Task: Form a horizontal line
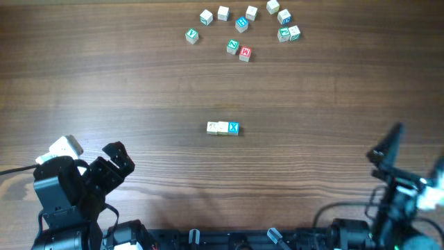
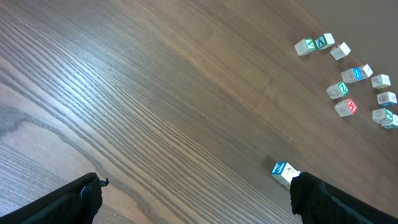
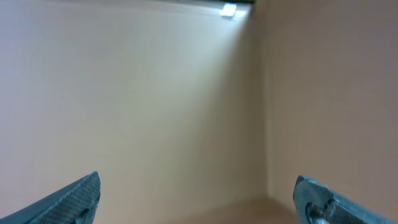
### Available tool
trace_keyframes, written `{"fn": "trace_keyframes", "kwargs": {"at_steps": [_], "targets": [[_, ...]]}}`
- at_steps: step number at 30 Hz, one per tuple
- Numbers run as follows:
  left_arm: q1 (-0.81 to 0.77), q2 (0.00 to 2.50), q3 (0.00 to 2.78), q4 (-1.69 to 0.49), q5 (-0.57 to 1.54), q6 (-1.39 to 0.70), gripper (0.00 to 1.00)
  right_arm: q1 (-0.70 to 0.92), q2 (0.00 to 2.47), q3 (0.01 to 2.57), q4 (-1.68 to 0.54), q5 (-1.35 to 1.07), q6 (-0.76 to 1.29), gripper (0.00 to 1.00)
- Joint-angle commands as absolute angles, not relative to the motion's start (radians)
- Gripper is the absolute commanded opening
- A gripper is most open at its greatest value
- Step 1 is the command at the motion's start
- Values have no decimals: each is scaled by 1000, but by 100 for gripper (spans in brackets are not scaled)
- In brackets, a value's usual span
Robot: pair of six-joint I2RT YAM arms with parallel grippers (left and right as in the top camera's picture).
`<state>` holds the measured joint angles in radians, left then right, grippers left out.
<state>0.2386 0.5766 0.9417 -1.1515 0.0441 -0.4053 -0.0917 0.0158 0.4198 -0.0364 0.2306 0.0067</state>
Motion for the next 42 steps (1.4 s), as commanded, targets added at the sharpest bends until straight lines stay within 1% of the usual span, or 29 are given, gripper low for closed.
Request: {"fn": "trace_keyframes", "kwargs": {"at_steps": [1, 5, 9, 10, 11, 16, 21, 39, 42], "targets": [[244, 577, 947, -1147, 56, -404, 100, -130, 4, 268, 80, 102, 175, 100], [244, 577, 947, -1147, 56, -404, 100, -146, 4, 153, 122, 103, 241, 100], [244, 577, 947, -1147, 56, -404, 100, -146, 3, 47, 123, 103, 326, 100], [244, 577, 947, -1147, 56, -404, 100, -146, 3, 31, 123, 104, 339, 99], [244, 577, 947, -1147, 56, -404, 100, -146, 3, 16, 123, 103, 344, 100], [244, 577, 947, -1147, 56, -404, 100, -146, 3, 5, 15, 109, 326, 100], [244, 577, 947, -1147, 56, -404, 100, -146, 3, 5, 14, 80, 185, 100], [244, 577, 947, -1147, 56, -404, 100, -146, 5, 5, 14, 80, 184, 100], [244, 577, 947, -1185, 10, -397, 100, -146, 5, 5, 14, 80, 184, 99]]}}
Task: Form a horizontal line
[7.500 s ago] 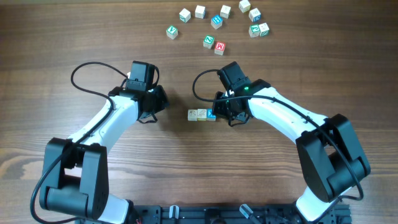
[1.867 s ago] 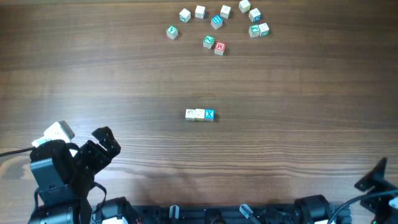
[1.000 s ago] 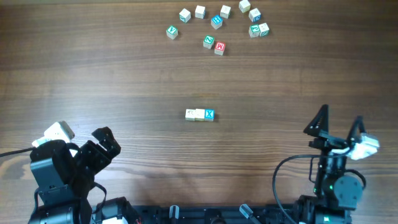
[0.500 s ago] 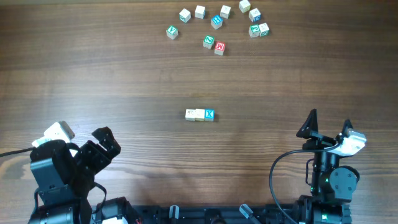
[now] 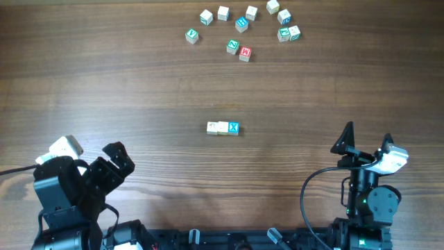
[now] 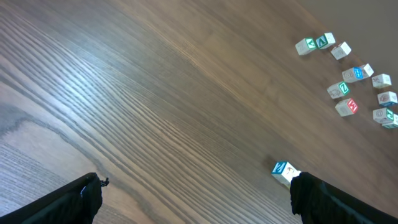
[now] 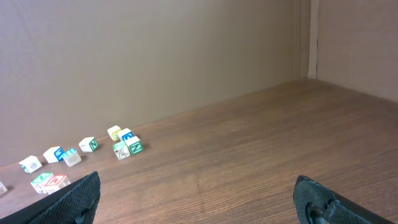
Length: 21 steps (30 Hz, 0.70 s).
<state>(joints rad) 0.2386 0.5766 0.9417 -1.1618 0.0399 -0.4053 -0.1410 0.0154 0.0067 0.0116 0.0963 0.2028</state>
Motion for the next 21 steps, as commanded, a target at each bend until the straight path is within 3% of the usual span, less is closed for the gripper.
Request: {"fn": "trace_keyframes", "kwargs": {"at_steps": [1, 9, 21], "targets": [[241, 577, 947, -1187, 10, -397, 100, -146, 5, 5, 14, 80, 184, 100], [229, 577, 941, -1174, -9, -397, 100, -146, 5, 5, 14, 80, 184, 100], [119, 168, 487, -454, 123, -170, 100, -146, 5, 5, 14, 80, 184, 100]]}}
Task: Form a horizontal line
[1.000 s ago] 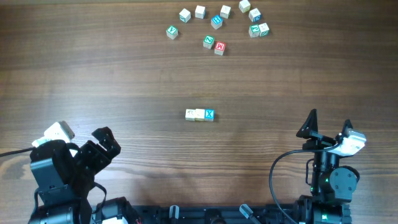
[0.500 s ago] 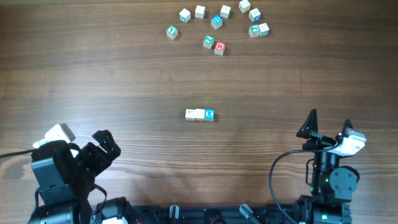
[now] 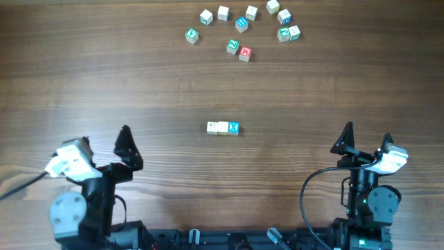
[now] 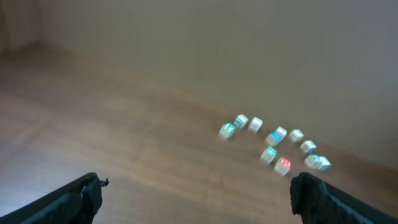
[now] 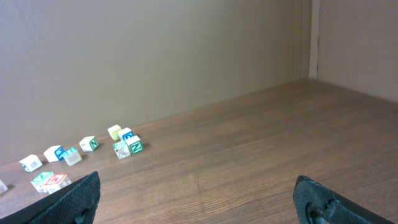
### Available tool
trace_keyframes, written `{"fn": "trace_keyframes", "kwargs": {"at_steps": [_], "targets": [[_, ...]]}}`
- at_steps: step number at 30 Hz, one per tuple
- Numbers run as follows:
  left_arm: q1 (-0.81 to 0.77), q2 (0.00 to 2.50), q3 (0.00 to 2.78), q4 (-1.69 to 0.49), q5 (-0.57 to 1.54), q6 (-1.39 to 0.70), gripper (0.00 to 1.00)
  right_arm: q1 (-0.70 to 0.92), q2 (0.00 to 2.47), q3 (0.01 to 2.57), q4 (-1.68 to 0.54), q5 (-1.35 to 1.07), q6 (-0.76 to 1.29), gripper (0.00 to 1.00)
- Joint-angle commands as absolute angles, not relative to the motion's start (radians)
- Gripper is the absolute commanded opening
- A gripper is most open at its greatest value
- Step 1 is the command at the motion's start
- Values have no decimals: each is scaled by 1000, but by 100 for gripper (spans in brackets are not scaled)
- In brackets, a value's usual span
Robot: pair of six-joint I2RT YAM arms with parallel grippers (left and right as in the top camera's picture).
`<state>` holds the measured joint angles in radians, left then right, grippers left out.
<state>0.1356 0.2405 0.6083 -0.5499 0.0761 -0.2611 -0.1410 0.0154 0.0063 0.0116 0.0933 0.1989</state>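
Observation:
A row of three blocks point(image 3: 223, 128), two pale and one blue at its right end, lies at the middle of the table. Several loose lettered blocks point(image 3: 243, 28) are scattered at the far edge; they show blurred in the left wrist view point(image 4: 273, 143) and to the left in the right wrist view point(image 5: 81, 149). My left gripper point(image 3: 104, 142) stands open at the front left, with nothing between its fingers point(image 4: 196, 199). At the front right, my right gripper point(image 3: 366, 139) is open too and holds nothing point(image 5: 196, 199). The row is outside both wrist views.
The wooden table point(image 3: 333, 83) stretches bare between the row and the loose blocks. A beige wall point(image 5: 155, 56) rises behind the table's far edge. Both arm bases sit along the front edge.
My left arm has turned from a slanted pose looking down at the table to facing the far edge, its view now level and blurred. The right arm and all blocks stayed put.
At first my right arm stood at the right edge with its camera on the wall, and my left arm looked down at the table. Then the right arm faced the far blocks. Now the left arm faces them too. The three-block row has not changed.

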Motion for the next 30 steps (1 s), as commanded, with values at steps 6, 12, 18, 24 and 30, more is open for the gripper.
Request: {"fn": "trace_keyframes", "kwargs": {"at_steps": [6, 12, 18, 24, 30], "targets": [[80, 40, 206, -91, 123, -168, 100, -146, 5, 5, 14, 80, 184, 100], [44, 3, 97, -20, 112, -163, 100, -146, 5, 5, 14, 80, 184, 100], [14, 3, 41, -14, 77, -163, 100, -146, 5, 5, 14, 80, 184, 100], [-7, 3, 6, -70, 76, -163, 100, -146, 5, 5, 14, 80, 184, 100], [-10, 3, 6, -73, 67, -164, 100, -146, 5, 5, 14, 80, 184, 100]]}}
